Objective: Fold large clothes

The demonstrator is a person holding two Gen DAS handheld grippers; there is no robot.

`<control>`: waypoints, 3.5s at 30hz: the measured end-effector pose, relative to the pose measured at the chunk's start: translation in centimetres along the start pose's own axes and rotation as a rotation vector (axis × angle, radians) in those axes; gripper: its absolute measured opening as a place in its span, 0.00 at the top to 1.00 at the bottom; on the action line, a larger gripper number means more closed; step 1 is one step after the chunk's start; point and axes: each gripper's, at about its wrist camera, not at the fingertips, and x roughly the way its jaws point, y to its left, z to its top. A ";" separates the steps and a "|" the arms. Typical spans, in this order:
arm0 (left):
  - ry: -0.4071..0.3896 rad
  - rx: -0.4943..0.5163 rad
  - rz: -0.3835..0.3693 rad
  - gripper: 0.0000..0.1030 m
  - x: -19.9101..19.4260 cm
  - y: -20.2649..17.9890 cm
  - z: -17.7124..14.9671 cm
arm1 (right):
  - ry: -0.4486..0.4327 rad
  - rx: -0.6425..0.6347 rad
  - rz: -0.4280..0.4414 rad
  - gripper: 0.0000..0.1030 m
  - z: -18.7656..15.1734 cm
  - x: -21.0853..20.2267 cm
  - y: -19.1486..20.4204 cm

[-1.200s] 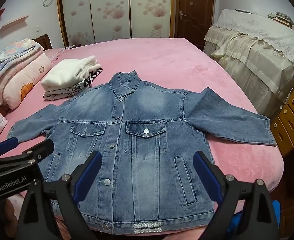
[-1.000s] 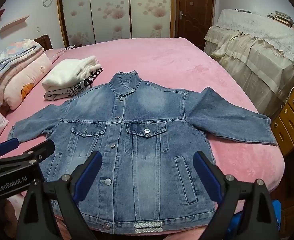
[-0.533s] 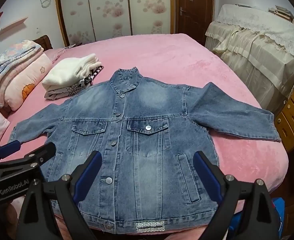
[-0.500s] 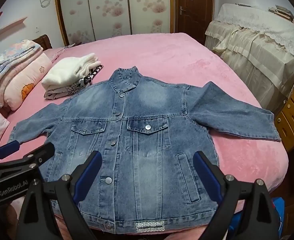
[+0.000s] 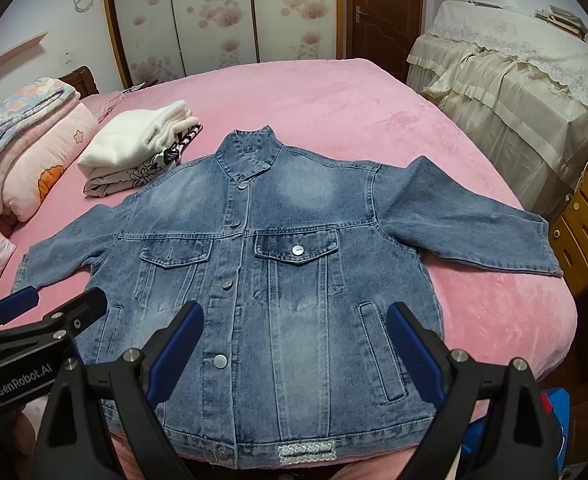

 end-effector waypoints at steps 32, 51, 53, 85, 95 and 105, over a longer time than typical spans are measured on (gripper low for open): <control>0.003 0.026 -0.007 0.03 -0.5 -0.8 -0.5 | 0.000 0.046 0.013 0.09 -0.4 -0.6 -1.2; 0.002 0.058 -0.014 0.03 -1.0 -2.3 -0.4 | -0.033 0.093 0.014 0.09 -1.0 -1.8 -3.1; 0.001 0.065 -0.009 0.03 -0.9 -2.6 -0.4 | -0.034 0.101 0.017 0.09 -1.1 -1.8 -3.4; -0.125 0.228 -0.287 0.02 3.5 -21.0 10.5 | -0.210 0.392 -0.166 0.09 3.0 1.1 -28.3; -0.045 0.293 -0.243 0.02 13.0 -29.3 11.3 | -0.115 0.669 -0.130 0.10 -0.3 8.4 -40.4; 0.076 0.351 -0.288 0.13 21.5 -35.1 9.0 | -0.055 0.913 -0.004 0.27 -5.2 14.5 -47.3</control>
